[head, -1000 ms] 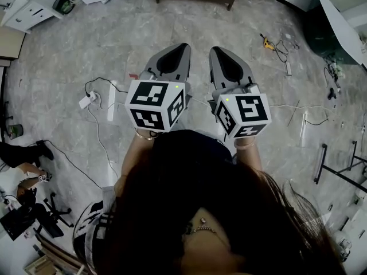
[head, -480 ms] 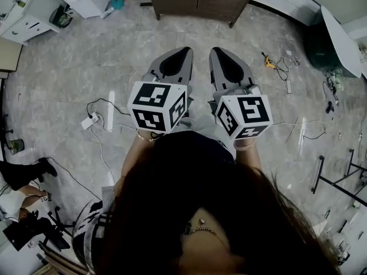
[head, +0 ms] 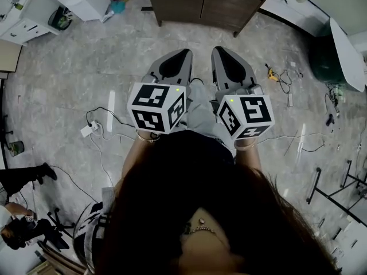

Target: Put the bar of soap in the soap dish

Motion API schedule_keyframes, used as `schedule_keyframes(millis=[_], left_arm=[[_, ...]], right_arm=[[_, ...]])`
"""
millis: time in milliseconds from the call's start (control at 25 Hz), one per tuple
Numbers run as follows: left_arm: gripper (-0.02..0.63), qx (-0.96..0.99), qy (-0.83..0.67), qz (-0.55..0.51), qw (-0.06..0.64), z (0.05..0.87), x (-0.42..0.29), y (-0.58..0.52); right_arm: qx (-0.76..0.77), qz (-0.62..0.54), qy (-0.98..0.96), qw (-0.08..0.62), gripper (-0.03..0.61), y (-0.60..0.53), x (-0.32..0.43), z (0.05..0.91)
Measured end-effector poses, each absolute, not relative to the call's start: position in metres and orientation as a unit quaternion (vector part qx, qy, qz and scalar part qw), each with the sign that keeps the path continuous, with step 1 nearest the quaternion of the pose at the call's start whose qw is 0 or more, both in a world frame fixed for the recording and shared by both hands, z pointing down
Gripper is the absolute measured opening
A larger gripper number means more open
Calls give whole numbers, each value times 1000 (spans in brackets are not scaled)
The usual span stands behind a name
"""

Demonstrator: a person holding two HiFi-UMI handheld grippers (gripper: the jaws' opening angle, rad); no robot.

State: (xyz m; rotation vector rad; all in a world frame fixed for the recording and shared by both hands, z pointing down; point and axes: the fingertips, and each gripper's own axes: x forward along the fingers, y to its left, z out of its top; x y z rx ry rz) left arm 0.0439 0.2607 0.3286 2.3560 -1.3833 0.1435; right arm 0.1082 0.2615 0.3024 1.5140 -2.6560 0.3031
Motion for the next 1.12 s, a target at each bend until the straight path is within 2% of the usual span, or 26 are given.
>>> schedule_keyframes(millis=[560, 1120], left_arm=[[-5, 829, -527, 43, 184, 307, 65, 49], [-5, 798, -563, 42, 210, 324, 38, -57]], right_arm=[[458, 96, -883, 20, 17, 54, 128, 284], [423, 119, -898, 34, 17, -60, 110, 306]])
